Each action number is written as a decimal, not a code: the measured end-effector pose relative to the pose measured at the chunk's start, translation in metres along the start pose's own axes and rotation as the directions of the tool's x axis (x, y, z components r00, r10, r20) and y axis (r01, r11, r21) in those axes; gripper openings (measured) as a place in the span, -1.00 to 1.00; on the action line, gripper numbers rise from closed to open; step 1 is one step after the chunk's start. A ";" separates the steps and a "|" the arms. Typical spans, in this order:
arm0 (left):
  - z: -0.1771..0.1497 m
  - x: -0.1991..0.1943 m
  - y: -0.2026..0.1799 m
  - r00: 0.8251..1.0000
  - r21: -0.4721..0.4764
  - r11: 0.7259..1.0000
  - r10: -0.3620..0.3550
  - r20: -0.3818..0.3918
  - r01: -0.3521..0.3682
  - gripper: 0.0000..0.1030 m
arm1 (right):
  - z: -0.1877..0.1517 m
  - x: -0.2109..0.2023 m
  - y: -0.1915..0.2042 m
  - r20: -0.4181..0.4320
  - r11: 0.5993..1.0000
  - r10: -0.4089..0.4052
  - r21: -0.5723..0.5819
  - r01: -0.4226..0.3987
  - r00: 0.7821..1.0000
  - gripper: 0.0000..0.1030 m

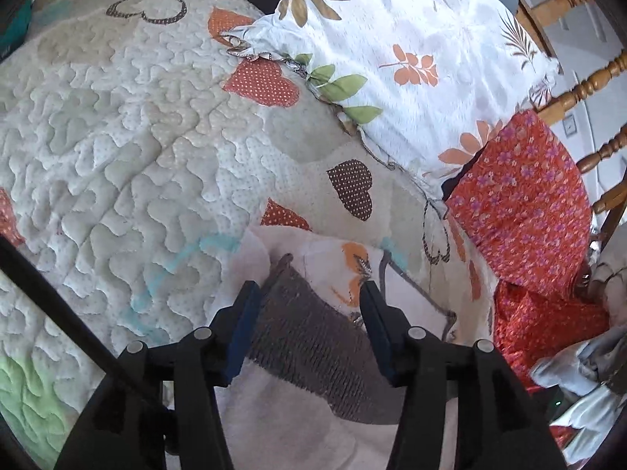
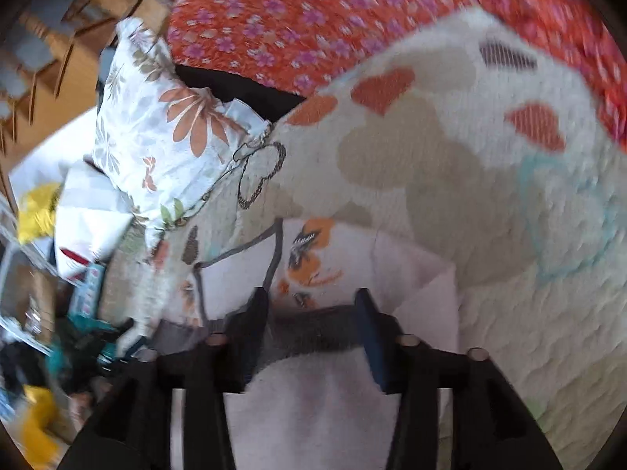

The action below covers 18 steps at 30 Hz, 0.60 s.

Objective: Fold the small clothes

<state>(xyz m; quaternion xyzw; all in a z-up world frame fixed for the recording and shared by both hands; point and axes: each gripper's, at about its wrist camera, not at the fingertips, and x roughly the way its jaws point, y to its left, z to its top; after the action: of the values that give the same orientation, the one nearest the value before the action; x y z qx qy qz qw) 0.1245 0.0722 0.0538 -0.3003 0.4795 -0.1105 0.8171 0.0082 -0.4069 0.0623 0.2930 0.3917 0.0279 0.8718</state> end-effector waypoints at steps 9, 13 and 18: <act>-0.027 -0.020 -0.008 0.998 0.136 0.989 0.058 0.013 -0.059 0.08 | -0.013 -0.019 -0.008 -0.007 0.993 -0.110 -0.032 0.110 0.994 0.02; -0.047 -0.037 -0.010 0.998 0.244 0.968 0.059 -0.005 -0.056 0.08 | -0.033 -0.027 -0.012 -0.044 0.987 -0.144 -0.078 0.140 0.989 0.02; -0.067 -0.047 0.000 0.990 0.336 0.932 0.141 0.010 -0.136 0.09 | -0.064 -0.010 -0.017 -0.145 0.971 -0.211 -0.144 0.190 0.967 -0.31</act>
<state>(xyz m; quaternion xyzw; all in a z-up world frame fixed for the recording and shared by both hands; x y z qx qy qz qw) 0.0431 0.0683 0.0634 -0.1212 0.4795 -0.1351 0.8586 -0.0461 -0.3923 0.0266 0.1919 0.4851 -0.0122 0.8531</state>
